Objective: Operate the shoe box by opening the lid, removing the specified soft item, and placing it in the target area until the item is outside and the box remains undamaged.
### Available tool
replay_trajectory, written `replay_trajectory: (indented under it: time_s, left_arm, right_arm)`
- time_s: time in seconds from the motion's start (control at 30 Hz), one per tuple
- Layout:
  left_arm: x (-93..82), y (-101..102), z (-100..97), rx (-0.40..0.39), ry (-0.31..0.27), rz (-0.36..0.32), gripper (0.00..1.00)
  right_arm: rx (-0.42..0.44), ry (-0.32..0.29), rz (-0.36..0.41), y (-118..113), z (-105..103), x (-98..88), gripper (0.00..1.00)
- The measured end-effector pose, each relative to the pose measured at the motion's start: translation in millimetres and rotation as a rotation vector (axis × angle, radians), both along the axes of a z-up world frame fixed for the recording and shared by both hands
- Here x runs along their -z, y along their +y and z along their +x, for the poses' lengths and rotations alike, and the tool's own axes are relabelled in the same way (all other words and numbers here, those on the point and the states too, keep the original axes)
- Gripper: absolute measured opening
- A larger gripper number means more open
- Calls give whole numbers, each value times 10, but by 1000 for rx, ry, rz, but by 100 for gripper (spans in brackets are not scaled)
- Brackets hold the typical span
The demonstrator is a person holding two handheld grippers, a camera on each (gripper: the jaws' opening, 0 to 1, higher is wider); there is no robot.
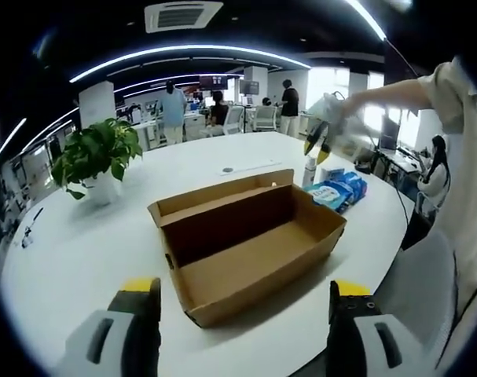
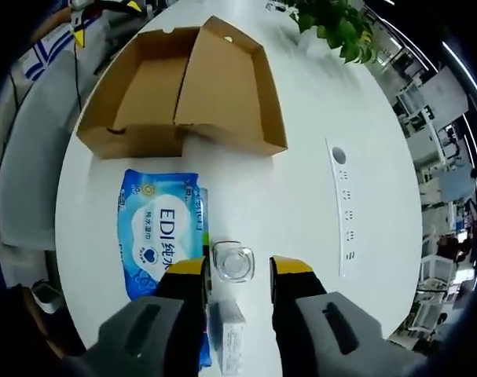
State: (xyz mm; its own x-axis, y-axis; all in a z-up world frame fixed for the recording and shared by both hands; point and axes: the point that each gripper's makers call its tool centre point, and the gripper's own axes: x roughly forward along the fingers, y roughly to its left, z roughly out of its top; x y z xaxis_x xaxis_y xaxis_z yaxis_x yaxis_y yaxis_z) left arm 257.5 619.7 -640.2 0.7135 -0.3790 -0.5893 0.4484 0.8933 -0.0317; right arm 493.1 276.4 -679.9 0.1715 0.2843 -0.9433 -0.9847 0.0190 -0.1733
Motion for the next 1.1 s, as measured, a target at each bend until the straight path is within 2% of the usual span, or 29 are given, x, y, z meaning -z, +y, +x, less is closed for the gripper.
replay_trajectory:
  time_s: [0.1,0.27,0.4,0.53,0.8,0.97,1.1]
  left_arm:
    - [27,66,35,-31,3,7,81]
    - [87,230,92,-120,14,23,60]
    - [125,378,159,-213,15,16,49]
    - [162,479,196,-262,26,4,37]
    - [353,615,218,-332,101,4,26]
    - [451,639,252,-362,133,-7,21]
    - [508,654,274,-375,148,0,16]
  right_arm:
    - [29,6,49,103,-22,-100,34]
    - [93,-14,121,270,3,-248,31]
    - [147,-23,139,344,20,-274,31]
    - [201,-31,152,388,48,-260,29]
    - [313,-24,216,563,85,-259,26]
    - [427,18,282,736,115,-219,23]
    - [500,45,300,809,150,-144,19]
